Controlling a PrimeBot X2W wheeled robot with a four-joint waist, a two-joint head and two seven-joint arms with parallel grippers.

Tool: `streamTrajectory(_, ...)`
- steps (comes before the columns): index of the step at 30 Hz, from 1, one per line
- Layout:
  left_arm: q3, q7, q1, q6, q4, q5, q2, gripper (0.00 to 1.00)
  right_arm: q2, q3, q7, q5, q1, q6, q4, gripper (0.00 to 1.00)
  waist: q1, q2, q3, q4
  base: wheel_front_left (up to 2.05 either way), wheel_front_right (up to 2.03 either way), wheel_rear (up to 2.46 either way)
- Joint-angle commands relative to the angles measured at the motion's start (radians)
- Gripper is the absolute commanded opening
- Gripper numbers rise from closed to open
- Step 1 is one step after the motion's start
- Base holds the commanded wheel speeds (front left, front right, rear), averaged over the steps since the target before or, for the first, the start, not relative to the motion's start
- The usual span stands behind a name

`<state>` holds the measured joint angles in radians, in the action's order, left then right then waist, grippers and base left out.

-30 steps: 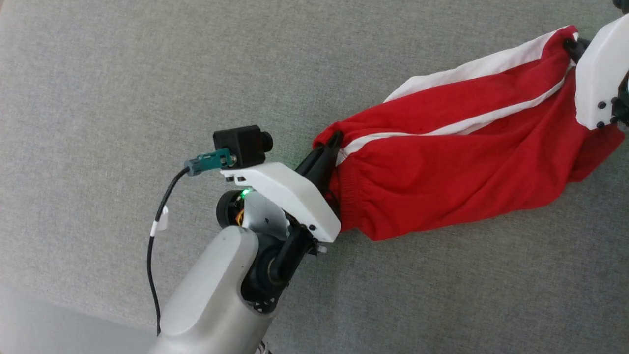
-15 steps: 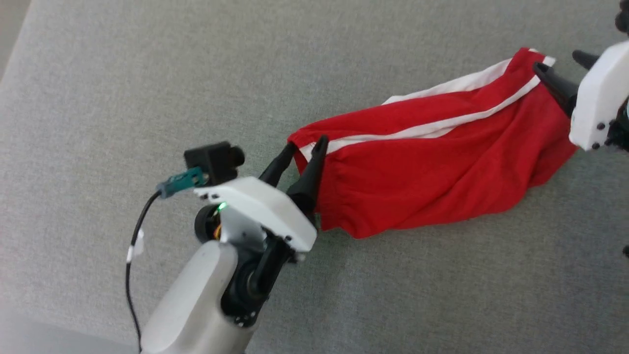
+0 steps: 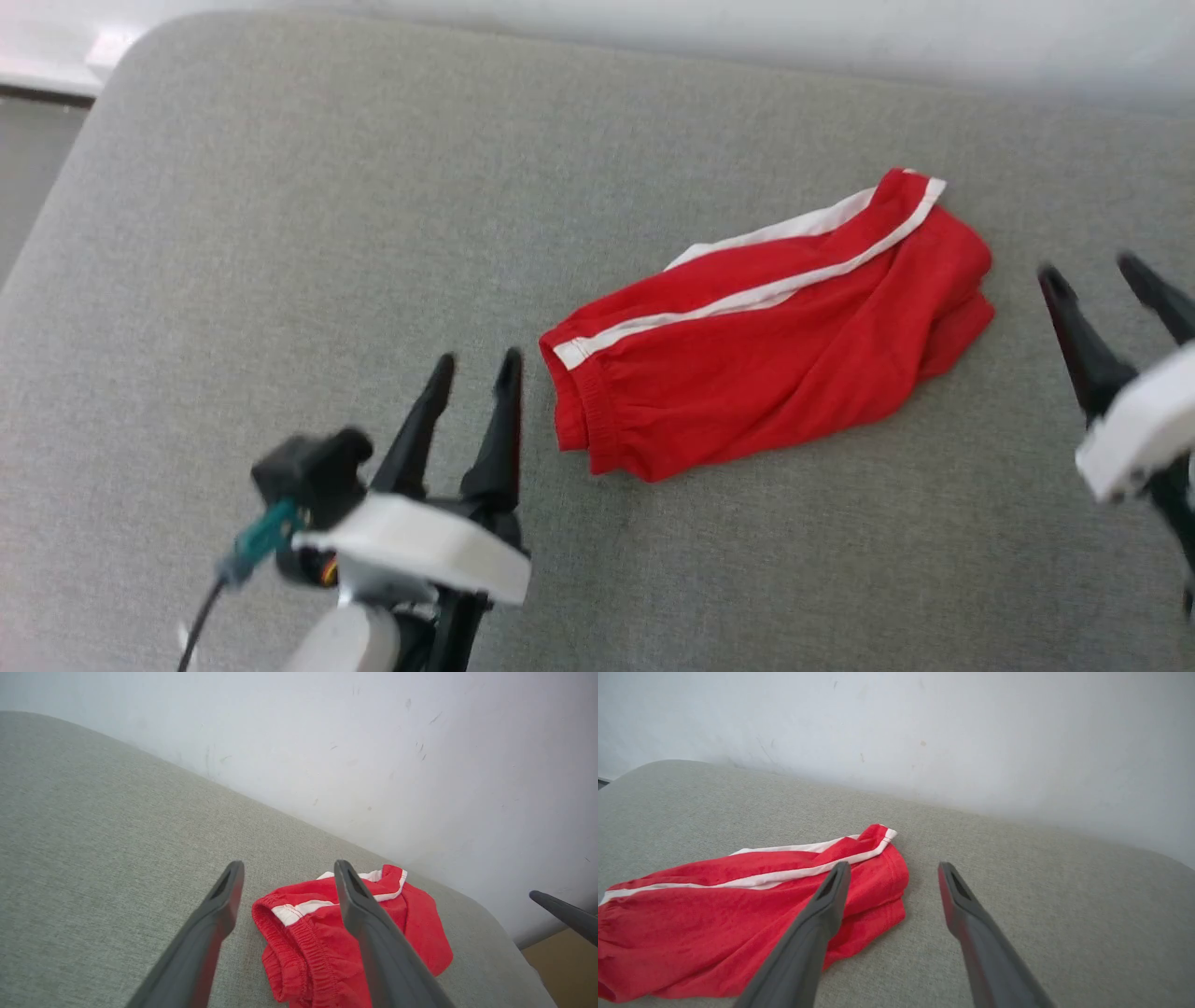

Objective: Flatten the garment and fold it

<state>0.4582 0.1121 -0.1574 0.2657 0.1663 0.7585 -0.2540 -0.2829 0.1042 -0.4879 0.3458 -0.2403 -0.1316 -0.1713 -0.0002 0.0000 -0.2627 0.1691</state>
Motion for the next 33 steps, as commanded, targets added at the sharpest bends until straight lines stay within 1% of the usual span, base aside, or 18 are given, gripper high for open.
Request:
streamTrajectory(1,0.004,0.05,0.043,0.015,0.0,-0.051,-0.017,1.0,0.042,0.029,0.056,-0.045,0.08,0.001,-0.031,1.0,0.0002,0.0,0.049,-0.018,0.0,0.0,0.0)
streamTrajectory(4,0.009,0.101,0.106,0.045,-0.018,-0.106,-0.027,1.0,0.138,0.063,0.125,-0.095,0.206,0.001,-0.07,1.0,0.0002,0.0,0.079,-0.021,0.0,0.0,0.0)
streamTrajectory(7,0.012,0.122,0.17,0.07,-0.035,-0.126,-0.015,1.0,0.201,0.083,0.177,-0.127,0.309,0.001,-0.097,1.0,0.0002,0.0,0.108,-0.026,0.0,0.0,0.0)
streamTrajectory(10,0.02,0.13,0.204,0.077,-0.046,-0.131,-0.004,1.0,0.226,0.094,0.209,-0.14,0.375,0.001,-0.111,1.0,0.0002,0.0,0.128,-0.028,0.0,0.0,0.0)
streamTrajectory(12,0.018,0.131,0.206,0.08,-0.046,-0.128,0.002,1.0,0.231,0.092,0.217,-0.136,0.396,0.001,-0.118,1.0,0.0002,0.0,0.135,-0.031,0.0,0.0,0.0)
streamTrajectory(15,0.022,0.114,0.187,0.076,-0.045,-0.129,-0.004,1.0,0.232,0.084,0.219,-0.143,0.403,0.001,-0.127,1.0,0.0002,0.0,0.136,-0.033,0.0,0.0,0.0)
streamTrajectory(18,0.044,0.027,0.092,0.065,-0.053,-0.141,-0.022,1.0,0.232,0.084,0.223,-0.152,0.384,0.001,-0.137,1.0,0.0002,0.0,0.123,-0.035,0.0,0.0,0.0)
streamTrajectory(23,0.077,-0.161,-0.042,0.054,-0.099,-0.1,-0.013,1.0,0.232,0.079,0.21,-0.153,0.365,0.001,-0.152,1.0,0.0002,0.0,0.087,-0.043,0.0,0.0,0.0)
streamTrajectory(24,0.077,-0.161,-0.042,0.054,-0.099,-0.1,-0.013,1.0,0.232,0.079,0.21,-0.153,0.365,0.001,-0.152,1.0,0.0002,0.0,0.087,-0.043,0.0,0.0,0.0)
streamTrajectory(27,0.091,-0.269,-0.096,0.057,-0.131,-0.065,-0.004,1.0,0.233,0.075,0.206,-0.15,0.353,0.001,-0.146,1.0,0.0002,0.0,0.063,-0.055,0.0,0.0,0.0)
streamTrajectory(30,0.096,-0.334,-0.129,0.067,-0.161,-0.049,-0.002,1.0,0.233,0.072,0.205,-0.147,0.344,0.001,-0.138,1.0,0.0002,0.0,0.045,-0.07,0.0,0.0,0.0)
streamTrajectory(33,0.099,-0.364,-0.145,0.073,-0.186,-0.043,-0.003,1.0,0.233,0.074,0.201,-0.148,0.339,0.001,-0.134,1.0,0.0002,0.0,0.031,-0.086,0.0,0.0,0.0)
